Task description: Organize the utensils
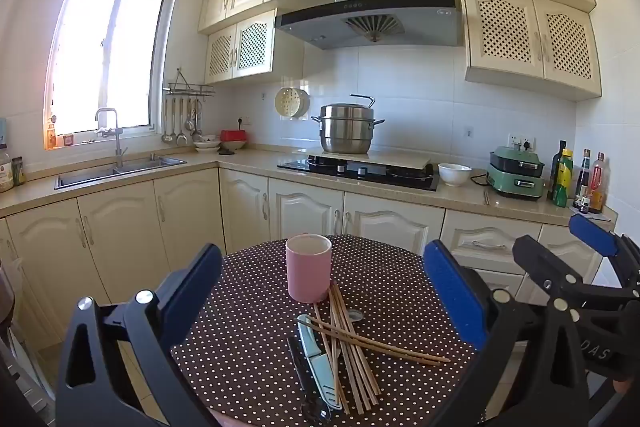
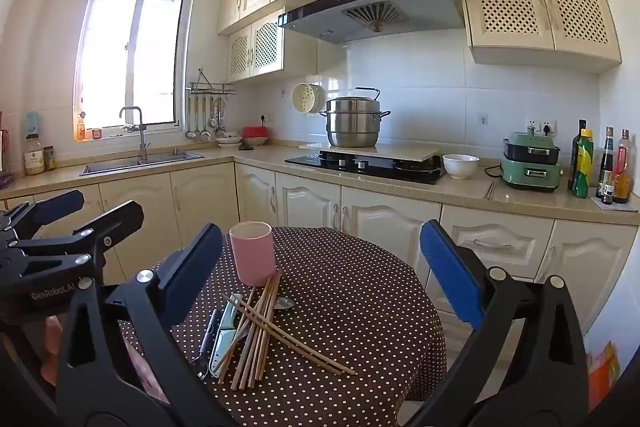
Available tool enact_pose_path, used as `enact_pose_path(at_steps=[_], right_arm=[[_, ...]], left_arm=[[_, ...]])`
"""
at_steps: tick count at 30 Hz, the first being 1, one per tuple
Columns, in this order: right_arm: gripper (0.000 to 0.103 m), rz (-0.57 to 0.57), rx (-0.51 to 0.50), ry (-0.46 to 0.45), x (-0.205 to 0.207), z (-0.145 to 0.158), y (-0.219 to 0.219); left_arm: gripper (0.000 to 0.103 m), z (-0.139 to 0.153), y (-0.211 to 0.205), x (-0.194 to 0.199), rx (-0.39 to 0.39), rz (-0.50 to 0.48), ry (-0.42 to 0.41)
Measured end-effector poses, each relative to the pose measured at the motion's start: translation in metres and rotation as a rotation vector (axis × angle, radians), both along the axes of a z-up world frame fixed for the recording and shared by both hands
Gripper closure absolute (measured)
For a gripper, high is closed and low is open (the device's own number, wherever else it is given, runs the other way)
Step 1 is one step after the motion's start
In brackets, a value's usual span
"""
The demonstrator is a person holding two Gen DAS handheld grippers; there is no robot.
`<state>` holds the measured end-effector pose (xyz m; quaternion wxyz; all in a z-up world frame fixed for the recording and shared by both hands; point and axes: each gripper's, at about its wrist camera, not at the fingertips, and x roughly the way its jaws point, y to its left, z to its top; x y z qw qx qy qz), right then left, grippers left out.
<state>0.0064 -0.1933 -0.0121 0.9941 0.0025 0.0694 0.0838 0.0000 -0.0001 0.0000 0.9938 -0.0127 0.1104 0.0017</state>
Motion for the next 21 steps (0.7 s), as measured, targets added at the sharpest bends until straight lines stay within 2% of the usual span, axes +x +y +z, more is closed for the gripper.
enact_pose_path(at_steps=[13, 21], right_arm=[[0.006, -0.002, 0.002, 0.006, -0.001, 0.003, -0.002], [0.006, -0.006, 0.0, 0.007, 0.0, -0.009, 0.0]], left_arm=[[0.004, 0.0, 0.0, 0.0, 0.002, -0.002, -0.003], [0.004, 0.0, -0.002, 0.0, 0.001, -0.002, 0.0]])
